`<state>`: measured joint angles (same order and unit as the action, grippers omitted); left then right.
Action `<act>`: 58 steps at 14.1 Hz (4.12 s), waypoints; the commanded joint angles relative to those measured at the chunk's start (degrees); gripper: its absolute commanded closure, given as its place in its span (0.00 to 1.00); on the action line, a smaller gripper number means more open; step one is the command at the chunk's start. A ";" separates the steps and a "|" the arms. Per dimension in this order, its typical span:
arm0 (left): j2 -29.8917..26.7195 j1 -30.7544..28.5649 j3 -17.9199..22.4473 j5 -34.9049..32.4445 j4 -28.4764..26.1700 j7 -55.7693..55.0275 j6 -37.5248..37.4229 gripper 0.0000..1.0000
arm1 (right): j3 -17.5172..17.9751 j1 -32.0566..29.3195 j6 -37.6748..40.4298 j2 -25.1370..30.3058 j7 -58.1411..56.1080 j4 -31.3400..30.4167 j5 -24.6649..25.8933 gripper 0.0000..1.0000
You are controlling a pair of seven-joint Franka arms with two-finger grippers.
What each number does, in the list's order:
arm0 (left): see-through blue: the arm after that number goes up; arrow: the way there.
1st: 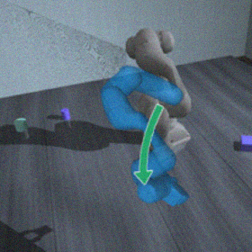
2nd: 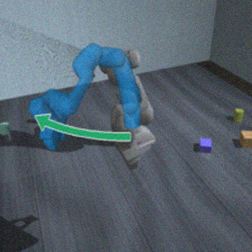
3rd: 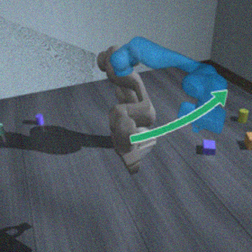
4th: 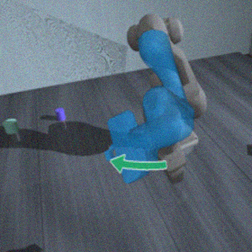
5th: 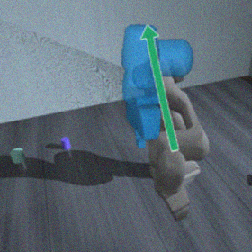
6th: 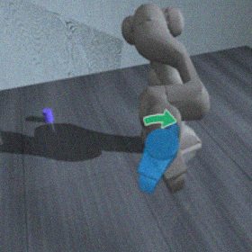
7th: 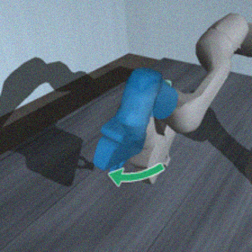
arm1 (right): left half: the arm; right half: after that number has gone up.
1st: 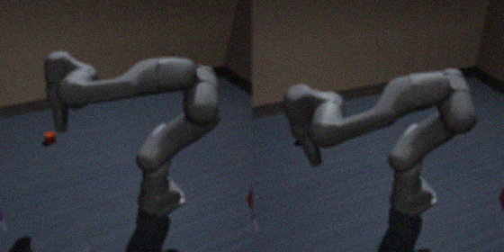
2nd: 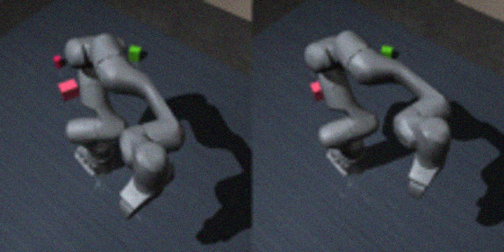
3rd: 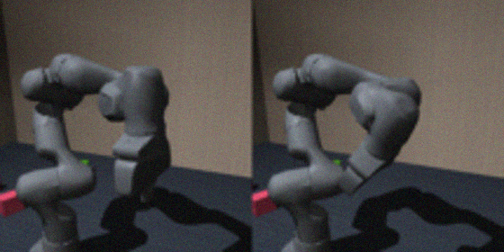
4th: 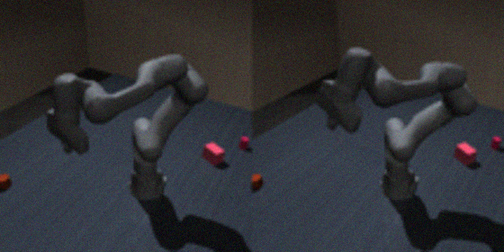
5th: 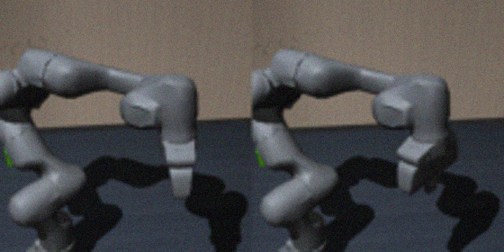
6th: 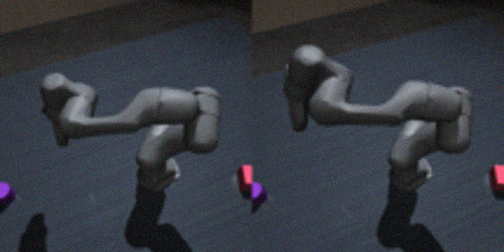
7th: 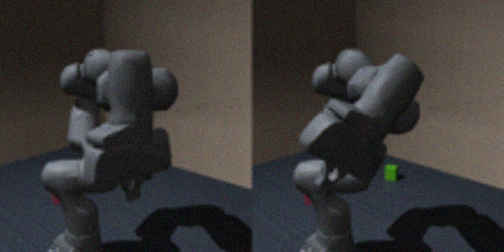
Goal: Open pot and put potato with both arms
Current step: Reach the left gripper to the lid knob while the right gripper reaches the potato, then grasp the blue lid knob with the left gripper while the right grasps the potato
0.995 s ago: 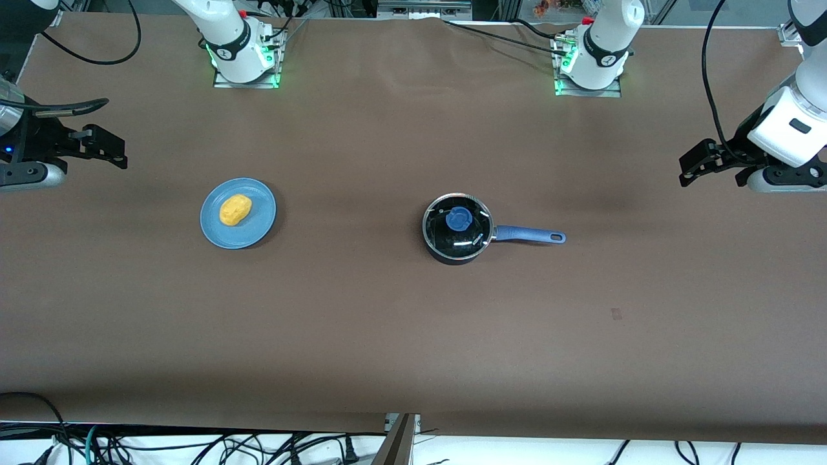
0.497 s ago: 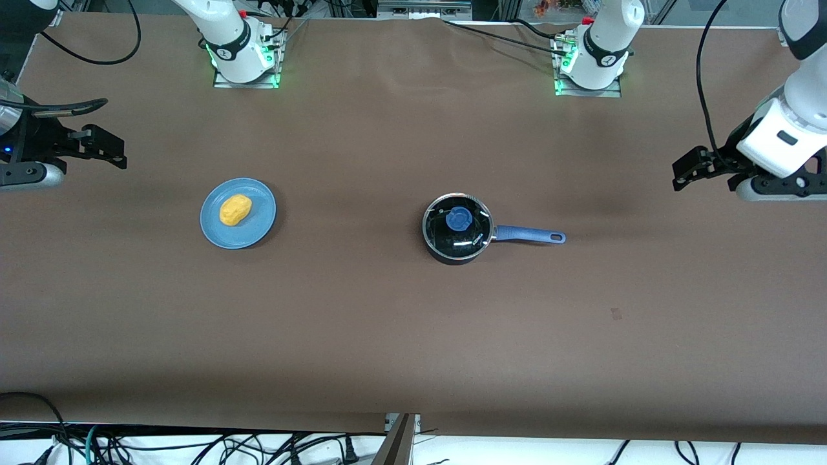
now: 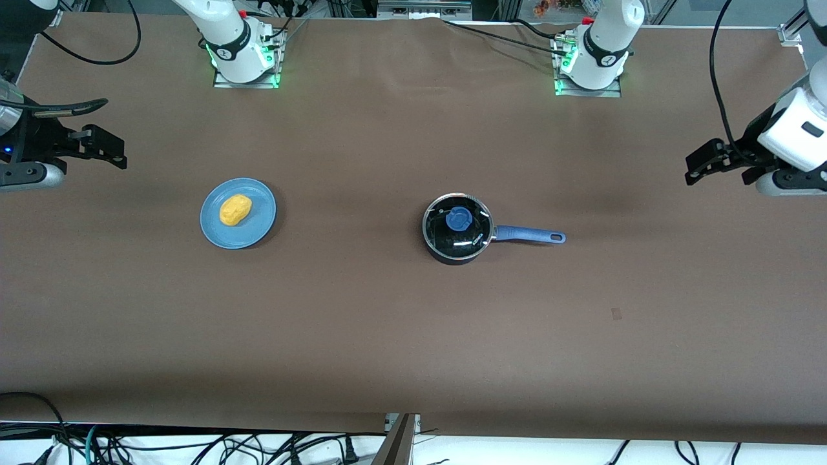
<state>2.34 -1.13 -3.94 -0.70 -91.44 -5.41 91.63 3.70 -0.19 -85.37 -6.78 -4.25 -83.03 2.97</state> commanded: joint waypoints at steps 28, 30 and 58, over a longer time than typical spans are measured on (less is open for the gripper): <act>31.23 22.31 -14.17 -7.47 2.23 -23.95 27.28 0.00 | 1.13 0.37 -37.13 -9.21 38.34 -37.36 -0.78 0.00; 32.20 22.40 -14.08 -7.47 2.32 -23.94 27.38 0.00 | 1.13 0.54 -39.69 -10.79 42.89 -38.17 -0.78 0.00; 32.74 22.14 -14.08 -11.43 2.75 -23.33 24.85 1.00 | 1.40 2.48 -38.57 -14.75 41.96 -35.37 -0.60 0.82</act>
<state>35.90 20.85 -18.58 -10.67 -89.95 -28.62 120.66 4.99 2.28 -127.23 -23.14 40.56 -120.49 2.77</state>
